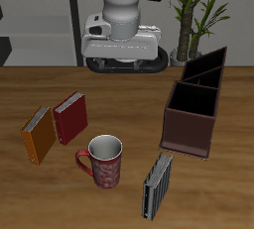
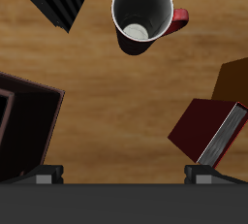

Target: Place the striped book into the left desk caddy's front compartment and place the red book into the left desk caddy's left compartment and place the orange book into the left desk caddy's back compartment

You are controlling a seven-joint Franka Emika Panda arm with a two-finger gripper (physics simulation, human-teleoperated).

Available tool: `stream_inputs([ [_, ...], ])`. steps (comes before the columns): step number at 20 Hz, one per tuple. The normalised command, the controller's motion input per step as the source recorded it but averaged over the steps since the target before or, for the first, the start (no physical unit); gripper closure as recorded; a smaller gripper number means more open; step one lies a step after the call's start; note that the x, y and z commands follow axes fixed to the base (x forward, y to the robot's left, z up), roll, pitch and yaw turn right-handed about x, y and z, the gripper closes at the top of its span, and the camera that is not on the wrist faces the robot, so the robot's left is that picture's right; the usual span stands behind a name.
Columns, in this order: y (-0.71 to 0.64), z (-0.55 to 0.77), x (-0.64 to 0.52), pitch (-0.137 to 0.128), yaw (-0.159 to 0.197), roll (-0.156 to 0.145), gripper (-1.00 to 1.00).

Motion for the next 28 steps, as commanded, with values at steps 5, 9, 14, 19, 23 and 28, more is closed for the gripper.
stream_inputs([
  [5,0.1,0.07,0.26,-0.019,0.012,-0.016,-1.0],
  [9,0.26,0.16,0.39,-0.013,-0.024,0.021,-1.0],
  [14,0.2,0.09,0.39,-0.018,-0.008,0.037,-1.0],
  [19,0.35,0.05,0.38,-0.034,0.06,0.002,-1.0],
  [23,0.15,0.01,0.28,-0.031,0.028,-0.017,-1.0],
  [28,0.13,-0.08,0.37,-0.013,-0.002,0.022,-1.0],
])
